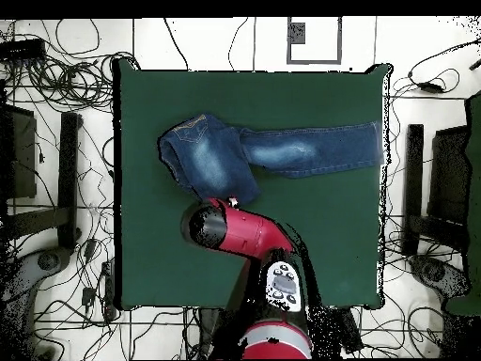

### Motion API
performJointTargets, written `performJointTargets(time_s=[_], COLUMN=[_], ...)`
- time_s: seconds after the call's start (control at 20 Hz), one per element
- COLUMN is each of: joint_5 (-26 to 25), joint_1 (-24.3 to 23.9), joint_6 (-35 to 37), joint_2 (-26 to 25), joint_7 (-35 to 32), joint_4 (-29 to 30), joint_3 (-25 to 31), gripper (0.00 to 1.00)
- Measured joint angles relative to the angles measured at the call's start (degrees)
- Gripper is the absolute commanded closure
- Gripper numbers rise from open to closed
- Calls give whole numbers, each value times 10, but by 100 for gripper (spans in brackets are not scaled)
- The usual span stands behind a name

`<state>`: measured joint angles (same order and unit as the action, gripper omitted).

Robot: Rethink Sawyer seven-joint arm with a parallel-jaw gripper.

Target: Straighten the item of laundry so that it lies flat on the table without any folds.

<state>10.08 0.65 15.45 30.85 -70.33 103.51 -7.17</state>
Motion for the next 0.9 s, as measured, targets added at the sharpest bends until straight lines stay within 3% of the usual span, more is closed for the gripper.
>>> performJointTargets(time_s=[0.25, 0.6, 0.9], joint_5=[3, 49, 57], joint_1=[18, 79, 83], joint_6=[-17, -93, -124], joint_2=[-3, -14, -11], joint_7=[0, -20, -44], joint_4=[-11, -14, -14], joint_3=[-18, -80, -90], gripper=[0, 0, 0])
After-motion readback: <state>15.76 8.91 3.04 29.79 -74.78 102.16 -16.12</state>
